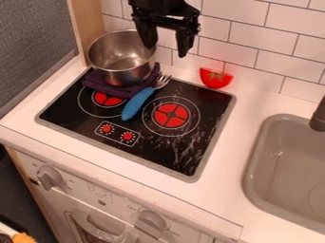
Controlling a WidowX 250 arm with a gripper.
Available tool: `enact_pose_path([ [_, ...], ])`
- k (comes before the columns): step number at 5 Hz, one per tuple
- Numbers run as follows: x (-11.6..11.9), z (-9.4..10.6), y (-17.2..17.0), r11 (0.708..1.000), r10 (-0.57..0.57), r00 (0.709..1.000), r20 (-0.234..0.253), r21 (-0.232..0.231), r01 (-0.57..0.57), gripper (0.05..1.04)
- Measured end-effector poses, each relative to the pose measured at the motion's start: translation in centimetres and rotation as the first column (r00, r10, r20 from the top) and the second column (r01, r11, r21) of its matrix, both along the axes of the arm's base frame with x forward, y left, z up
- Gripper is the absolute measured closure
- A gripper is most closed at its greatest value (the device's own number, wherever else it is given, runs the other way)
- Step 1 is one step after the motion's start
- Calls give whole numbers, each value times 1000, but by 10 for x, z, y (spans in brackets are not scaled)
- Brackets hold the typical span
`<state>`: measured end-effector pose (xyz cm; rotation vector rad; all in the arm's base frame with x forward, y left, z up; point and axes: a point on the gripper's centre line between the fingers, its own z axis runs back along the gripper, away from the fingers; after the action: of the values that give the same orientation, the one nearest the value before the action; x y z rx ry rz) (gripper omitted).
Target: Move the blue spatula to the right side of the right burner.
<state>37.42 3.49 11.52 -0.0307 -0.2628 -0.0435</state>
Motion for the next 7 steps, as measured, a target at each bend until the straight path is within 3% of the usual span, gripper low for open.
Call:
enact_pose_path([
  [1,-4,-13,-1,1000,2,999,-39,-8,-3,84],
  [2,-36,-15,-2,999,32,997,-71,-40,-35,84],
  [3,-67,-22,24,995,94,992,-83,-37,-97,84],
  [5,-70,-77,57,985,171,974,-148,55,-165,84],
  [6,-67,-98,58,980,195,967,-162,73,-186,84],
  [7,-61,-105,45,983,179,970,-161,73,-170,84],
])
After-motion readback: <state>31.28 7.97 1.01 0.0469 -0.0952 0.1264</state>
